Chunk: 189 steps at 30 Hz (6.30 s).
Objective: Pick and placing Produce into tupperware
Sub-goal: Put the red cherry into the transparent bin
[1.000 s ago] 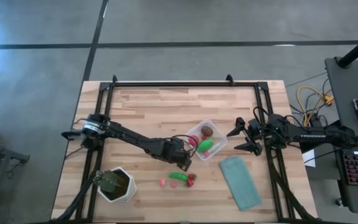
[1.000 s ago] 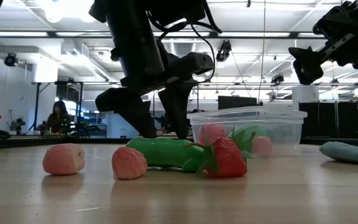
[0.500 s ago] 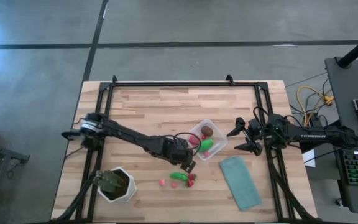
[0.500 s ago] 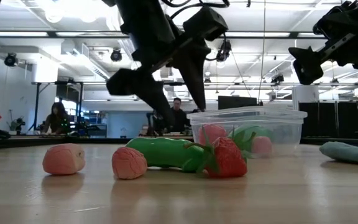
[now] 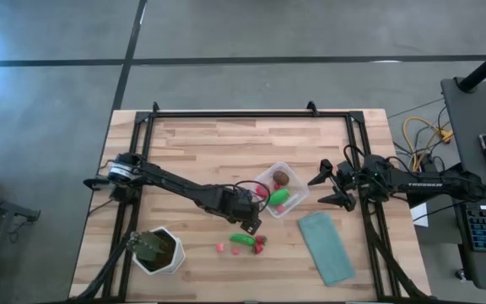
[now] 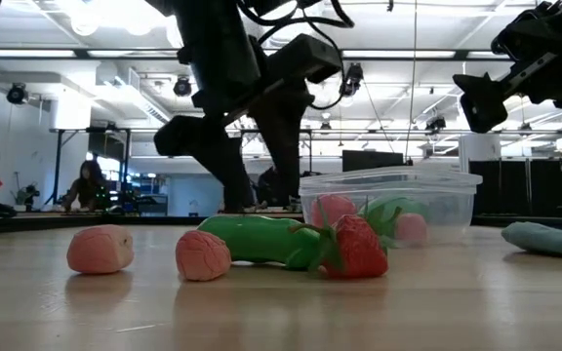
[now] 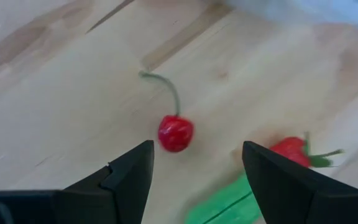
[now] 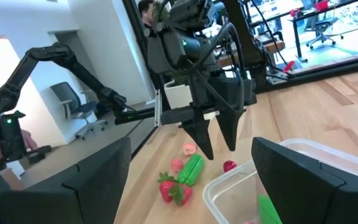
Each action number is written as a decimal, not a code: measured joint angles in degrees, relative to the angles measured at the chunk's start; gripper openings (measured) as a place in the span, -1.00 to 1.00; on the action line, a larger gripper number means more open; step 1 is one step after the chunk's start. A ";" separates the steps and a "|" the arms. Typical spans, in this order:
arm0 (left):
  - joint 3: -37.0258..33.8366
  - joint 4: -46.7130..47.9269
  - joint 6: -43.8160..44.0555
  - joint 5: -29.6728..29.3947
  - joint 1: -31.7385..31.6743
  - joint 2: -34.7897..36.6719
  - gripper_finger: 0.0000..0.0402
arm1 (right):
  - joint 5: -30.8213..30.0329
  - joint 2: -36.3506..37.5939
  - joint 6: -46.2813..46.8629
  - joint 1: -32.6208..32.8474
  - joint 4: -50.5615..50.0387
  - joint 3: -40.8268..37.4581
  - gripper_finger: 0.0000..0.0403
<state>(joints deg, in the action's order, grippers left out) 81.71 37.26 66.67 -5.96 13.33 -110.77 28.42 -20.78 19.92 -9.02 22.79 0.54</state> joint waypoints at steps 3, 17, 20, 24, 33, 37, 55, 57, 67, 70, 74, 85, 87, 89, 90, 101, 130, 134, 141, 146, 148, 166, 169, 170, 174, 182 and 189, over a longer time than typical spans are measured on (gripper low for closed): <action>-1.54 -0.68 -0.04 -0.24 -0.31 0.02 0.15 | -0.01 -0.02 0.00 -0.01 0.00 0.00 0.62; -4.86 -6.04 0.03 -1.59 -0.51 -0.42 0.15 | -0.02 0.00 0.00 -0.01 0.00 0.00 0.62; -5.95 -6.31 0.06 -1.43 -0.53 -0.63 0.15 | -0.02 0.00 0.00 -0.01 0.01 0.00 0.62; -5.96 -6.95 0.36 -1.27 -0.53 -1.21 0.15 | 0.00 -0.02 0.00 0.01 0.00 0.00 0.62; -5.61 -8.08 -0.09 -1.40 -0.53 -2.17 0.07 | 0.00 0.00 0.00 0.01 0.00 0.00 0.62; -5.56 -8.03 -0.12 -1.29 -0.49 -2.70 -0.07 | 0.00 0.00 0.00 0.01 0.00 0.00 0.62; -5.35 -8.33 -0.12 -0.54 -0.49 -2.85 -0.31 | 0.00 0.00 0.00 -0.01 0.00 0.00 0.62; -5.35 -8.37 -0.12 -0.42 -0.49 -2.85 -0.32 | 0.00 0.00 0.00 -0.01 0.00 0.00 0.62; -1.26 -8.29 -1.89 0.71 -0.46 -2.87 -0.41 | 0.00 0.00 0.00 -0.01 0.00 0.00 0.62; 0.96 -8.33 -3.54 -0.09 -0.76 -2.87 -0.43 | -0.02 0.00 0.00 -0.01 0.00 0.00 0.62; 4.06 -6.68 -5.58 -1.16 -1.50 -2.87 -0.46 | 0.00 0.00 0.00 -0.01 0.00 0.00 0.62; 6.12 1.33 -9.68 -1.79 -2.15 -2.85 -0.45 | 0.00 0.00 0.00 -0.01 0.00 0.00 0.62; 6.14 0.26 -12.41 -1.87 -2.26 -2.87 -0.42 | -0.02 0.00 0.00 -0.01 0.01 0.00 0.62; 6.15 -2.45 -16.60 -1.91 -2.29 -2.87 -0.35 | 0.00 -0.02 0.00 0.01 0.00 0.00 0.62; 6.15 -4.41 -19.78 -2.10 -2.29 -2.87 -0.31 | -0.02 0.00 0.00 -0.01 0.00 0.00 0.62; 4.73 -3.14 -53.83 -3.28 -1.01 -2.87 0.08 | 0.00 0.00 0.00 -0.01 0.00 0.00 0.62; -1.24 -10.60 -59.64 1.11 -4.14 -3.50 0.08 | 0.00 -0.01 0.00 -0.01 0.00 0.00 0.62; -1.94 -11.34 -59.64 1.99 -4.14 -3.50 0.08 | -0.01 -0.02 0.00 -0.01 0.00 0.00 0.62; -3.17 -13.52 -59.99 2.30 -4.16 -3.54 0.08 | -0.02 -0.02 0.00 -0.01 0.00 0.00 0.62; -3.14 -14.12 -59.96 2.55 -4.16 -5.67 0.08 | 0.00 0.00 0.00 -0.01 0.00 0.00 0.62; -2.77 -14.27 -59.90 2.63 -4.16 -5.95 0.08 | 0.00 -0.02 0.00 0.01 0.00 0.00 0.62; -2.60 -12.63 -61.52 2.65 -4.22 -5.89 -0.49 | 0.00 0.00 0.00 -0.01 -0.01 0.00 0.62; -2.60 -12.70 -61.48 2.67 -4.25 -5.93 -0.53 | -0.01 -0.02 0.00 -0.01 -0.02 0.00 0.62; -2.60 -12.72 -61.48 2.65 -4.22 -5.93 -0.54 | 0.00 -0.02 0.00 0.01 -0.01 0.00 0.62; -2.60 -12.73 -61.45 2.62 -4.22 -5.86 -0.55 | 0.00 -0.01 0.00 0.00 -0.01 0.00 0.62; -2.60 -12.85 -61.24 1.97 -4.25 -5.76 -0.55 | 0.00 -0.01 0.00 -0.01 -0.01 0.00 0.62; -2.24 -12.41 -61.00 1.74 -4.25 -4.59 -0.55 | -0.01 0.00 0.00 -0.01 0.00 0.00 0.62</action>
<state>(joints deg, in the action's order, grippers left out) 79.47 24.85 5.67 -4.21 9.08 -115.37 28.41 -20.78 19.92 -9.04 22.78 0.54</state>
